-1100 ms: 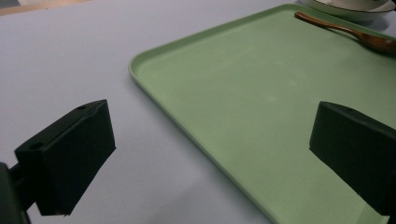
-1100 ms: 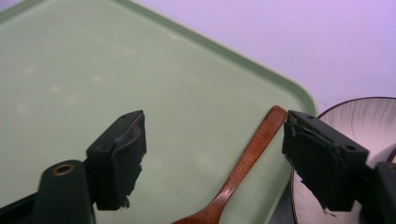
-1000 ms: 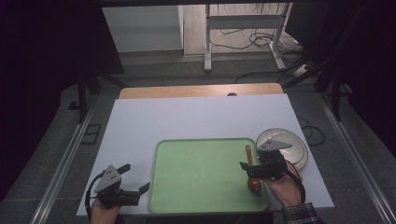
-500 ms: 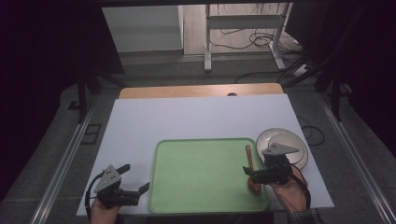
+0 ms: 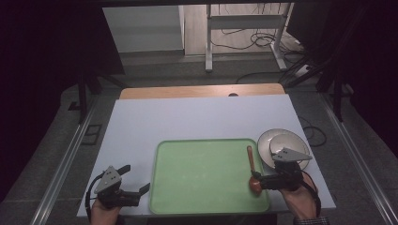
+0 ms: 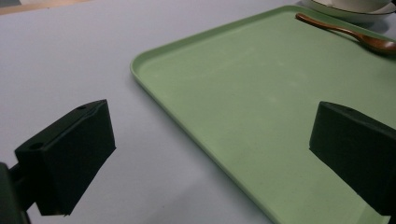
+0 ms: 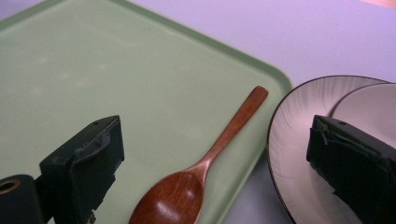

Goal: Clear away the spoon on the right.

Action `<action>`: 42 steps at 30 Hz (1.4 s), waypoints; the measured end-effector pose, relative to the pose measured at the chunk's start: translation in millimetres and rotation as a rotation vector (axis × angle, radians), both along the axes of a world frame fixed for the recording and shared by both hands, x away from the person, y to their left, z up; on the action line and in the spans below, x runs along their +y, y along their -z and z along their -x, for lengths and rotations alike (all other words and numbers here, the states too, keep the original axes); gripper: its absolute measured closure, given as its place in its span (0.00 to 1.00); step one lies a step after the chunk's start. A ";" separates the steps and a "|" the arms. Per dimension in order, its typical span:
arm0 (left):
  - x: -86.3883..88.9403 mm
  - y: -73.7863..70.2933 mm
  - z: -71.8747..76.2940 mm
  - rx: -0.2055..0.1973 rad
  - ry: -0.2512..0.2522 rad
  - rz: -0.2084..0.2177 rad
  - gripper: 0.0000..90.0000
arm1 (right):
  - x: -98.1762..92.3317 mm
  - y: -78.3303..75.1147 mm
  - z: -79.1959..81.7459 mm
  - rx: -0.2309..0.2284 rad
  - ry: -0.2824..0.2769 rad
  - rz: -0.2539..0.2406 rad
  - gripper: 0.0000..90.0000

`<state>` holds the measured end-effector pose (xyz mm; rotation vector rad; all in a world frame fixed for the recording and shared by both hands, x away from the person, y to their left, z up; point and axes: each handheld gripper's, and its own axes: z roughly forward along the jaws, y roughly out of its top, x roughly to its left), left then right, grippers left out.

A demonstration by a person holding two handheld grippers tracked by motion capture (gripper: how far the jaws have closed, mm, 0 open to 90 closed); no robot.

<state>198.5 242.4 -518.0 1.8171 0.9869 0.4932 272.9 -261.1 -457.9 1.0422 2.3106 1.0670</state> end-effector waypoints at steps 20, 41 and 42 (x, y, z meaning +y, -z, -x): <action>0.7 -0.1 0.0 -0.002 -0.004 0.002 0.00 | -37.5 -0.7 21.2 -0.022 0.086 -0.018 0.04; 0.8 -0.1 -0.3 -0.006 -0.004 0.002 0.00 | -59.3 17.3 31.2 0.021 0.141 0.011 0.05; 0.5 -0.1 -0.3 -0.005 -0.005 0.002 0.00 | -60.2 17.0 31.1 0.019 0.141 0.009 0.05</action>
